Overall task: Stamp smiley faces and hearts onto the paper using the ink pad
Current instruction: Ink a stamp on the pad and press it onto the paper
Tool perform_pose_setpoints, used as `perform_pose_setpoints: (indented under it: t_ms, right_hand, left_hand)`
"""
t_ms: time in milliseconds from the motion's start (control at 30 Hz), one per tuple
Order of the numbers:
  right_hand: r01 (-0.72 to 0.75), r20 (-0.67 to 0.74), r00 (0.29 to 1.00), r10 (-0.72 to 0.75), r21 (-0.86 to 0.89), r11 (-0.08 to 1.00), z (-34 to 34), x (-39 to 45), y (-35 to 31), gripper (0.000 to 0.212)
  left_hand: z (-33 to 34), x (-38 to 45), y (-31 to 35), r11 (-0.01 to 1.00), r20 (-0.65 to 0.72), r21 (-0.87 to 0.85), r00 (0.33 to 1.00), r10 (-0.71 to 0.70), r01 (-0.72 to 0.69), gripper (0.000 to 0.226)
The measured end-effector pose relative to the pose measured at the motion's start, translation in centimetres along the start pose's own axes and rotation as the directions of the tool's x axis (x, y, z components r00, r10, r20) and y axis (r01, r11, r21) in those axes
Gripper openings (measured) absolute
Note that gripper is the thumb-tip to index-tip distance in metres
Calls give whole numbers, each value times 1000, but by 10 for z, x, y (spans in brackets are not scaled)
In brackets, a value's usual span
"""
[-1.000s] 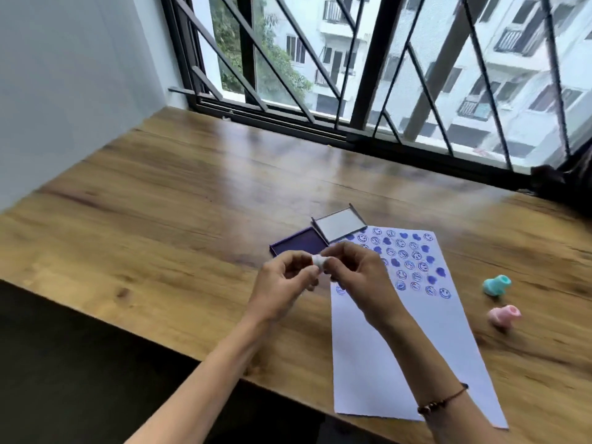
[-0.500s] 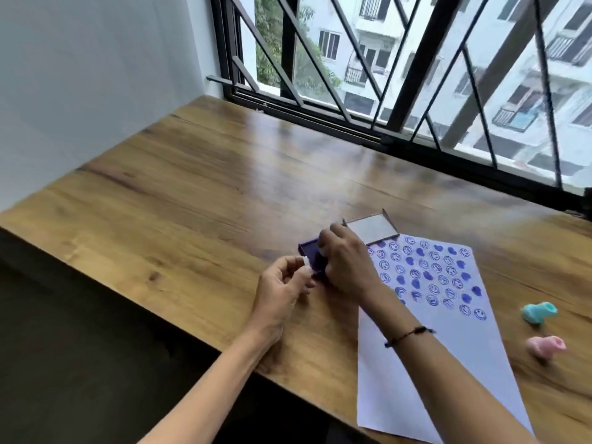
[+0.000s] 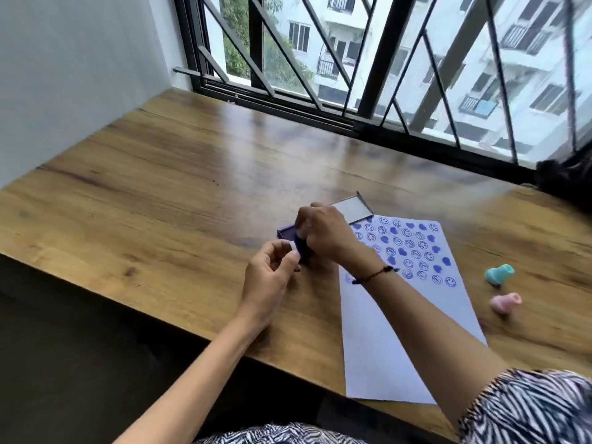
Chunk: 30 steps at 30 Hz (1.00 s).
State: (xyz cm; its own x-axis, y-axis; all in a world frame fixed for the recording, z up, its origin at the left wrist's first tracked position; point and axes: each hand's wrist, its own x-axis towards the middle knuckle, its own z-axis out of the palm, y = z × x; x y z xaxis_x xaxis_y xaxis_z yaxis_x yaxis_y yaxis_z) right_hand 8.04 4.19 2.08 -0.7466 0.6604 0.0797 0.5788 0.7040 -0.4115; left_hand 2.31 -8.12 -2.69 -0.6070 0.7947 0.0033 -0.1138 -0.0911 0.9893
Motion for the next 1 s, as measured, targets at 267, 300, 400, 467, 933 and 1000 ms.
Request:
perform_pose_setpoints:
  t_ms: [267, 300, 400, 467, 933, 1000]
  right_hand:
    - [-268, -239, 788, 567, 697, 665, -46, -107, 65, 17]
    - [-310, -236, 793, 561, 637, 706, -48, -117, 71, 14]
    - [-361, -231, 853, 467, 385, 849, -46, -132, 78, 11]
    - [-353, -211, 892, 399, 226, 908, -41, -133, 78, 12]
    - [-309, -165, 947, 274, -251, 917, -30, -130, 77, 13]
    - [-302, -159, 951, 264, -315, 900, -28, -129, 76, 15]
  left_hand:
    - [47, -14, 1, 878, 359, 384, 922, 142, -285, 28]
    - [53, -14, 2, 849, 391, 407, 905, 171, -336, 30]
    - [64, -14, -1, 753, 463, 463, 852, 245, -468, 23]
    - [66, -13, -2, 718, 478, 497, 844, 243, -488, 23]
    - [65, -11, -6, 685, 504, 535, 838, 211, -494, 21]
    - [65, -11, -6, 687, 498, 541, 843, 203, -485, 23]
